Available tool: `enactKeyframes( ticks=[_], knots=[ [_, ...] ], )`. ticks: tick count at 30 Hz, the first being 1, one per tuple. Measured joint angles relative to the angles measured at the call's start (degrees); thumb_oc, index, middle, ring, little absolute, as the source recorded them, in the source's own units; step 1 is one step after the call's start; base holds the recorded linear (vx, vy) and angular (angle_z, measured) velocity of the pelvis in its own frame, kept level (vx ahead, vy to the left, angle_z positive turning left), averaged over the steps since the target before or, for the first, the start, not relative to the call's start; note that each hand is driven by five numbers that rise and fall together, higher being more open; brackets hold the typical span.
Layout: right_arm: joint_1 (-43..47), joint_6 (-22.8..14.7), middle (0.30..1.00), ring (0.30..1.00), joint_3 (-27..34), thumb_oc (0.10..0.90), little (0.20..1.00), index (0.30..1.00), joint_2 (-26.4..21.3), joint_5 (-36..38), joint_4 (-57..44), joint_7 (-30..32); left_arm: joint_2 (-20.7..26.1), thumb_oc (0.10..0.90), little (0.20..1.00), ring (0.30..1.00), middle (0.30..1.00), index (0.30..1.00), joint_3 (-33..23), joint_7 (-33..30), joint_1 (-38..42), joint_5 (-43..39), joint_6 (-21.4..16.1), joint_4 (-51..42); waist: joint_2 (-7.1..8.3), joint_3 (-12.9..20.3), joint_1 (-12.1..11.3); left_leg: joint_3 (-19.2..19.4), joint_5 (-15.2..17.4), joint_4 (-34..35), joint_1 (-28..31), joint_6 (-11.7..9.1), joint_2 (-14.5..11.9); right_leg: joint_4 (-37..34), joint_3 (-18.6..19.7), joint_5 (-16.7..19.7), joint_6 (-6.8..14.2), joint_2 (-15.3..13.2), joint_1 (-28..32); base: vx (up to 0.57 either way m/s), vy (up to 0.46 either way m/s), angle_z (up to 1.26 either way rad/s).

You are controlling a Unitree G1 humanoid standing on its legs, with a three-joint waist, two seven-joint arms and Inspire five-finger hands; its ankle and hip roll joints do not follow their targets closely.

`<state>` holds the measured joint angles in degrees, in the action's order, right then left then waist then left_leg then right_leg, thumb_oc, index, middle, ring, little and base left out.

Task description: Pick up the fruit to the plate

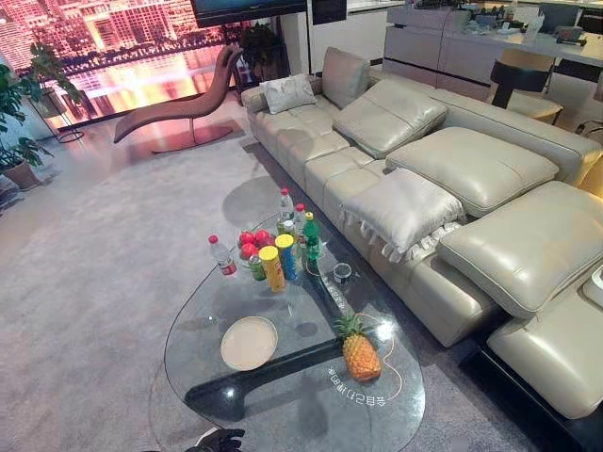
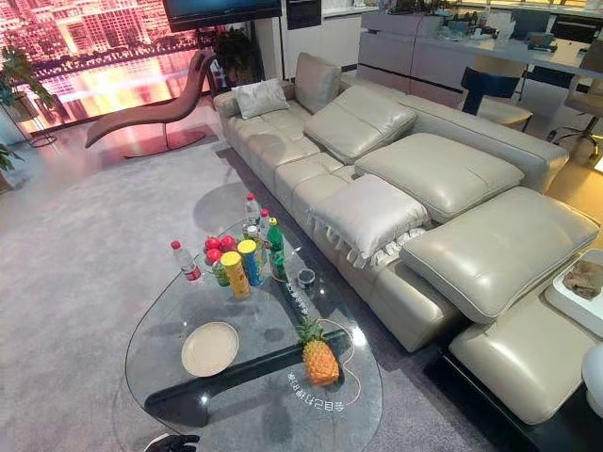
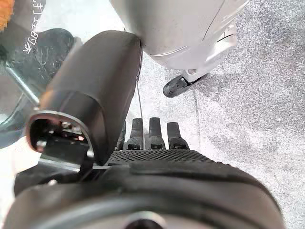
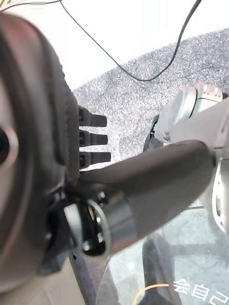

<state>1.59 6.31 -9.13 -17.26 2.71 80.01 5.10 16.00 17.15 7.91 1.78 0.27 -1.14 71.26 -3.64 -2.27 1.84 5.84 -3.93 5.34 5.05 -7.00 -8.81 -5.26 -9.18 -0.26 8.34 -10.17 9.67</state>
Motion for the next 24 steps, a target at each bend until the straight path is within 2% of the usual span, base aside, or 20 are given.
enactKeyframes(
  ticks=[24],
  knots=[
    [0.01,0.08,0.9,0.9,-0.01,0.8,0.9,0.9,0.0,-0.02,-0.03,0.02,0.0,0.8,0.9,0.9,0.9,0.9,-0.04,0.25,-0.01,-0.72,-0.01,0.0,0.11,0.02,-0.05,0.0,0.0,0.01,0.27,0.0,0.0,0.0,-0.01,0.01,0.01,0.0,0.28,-0.01,-0.007,-0.02]
  ],
)
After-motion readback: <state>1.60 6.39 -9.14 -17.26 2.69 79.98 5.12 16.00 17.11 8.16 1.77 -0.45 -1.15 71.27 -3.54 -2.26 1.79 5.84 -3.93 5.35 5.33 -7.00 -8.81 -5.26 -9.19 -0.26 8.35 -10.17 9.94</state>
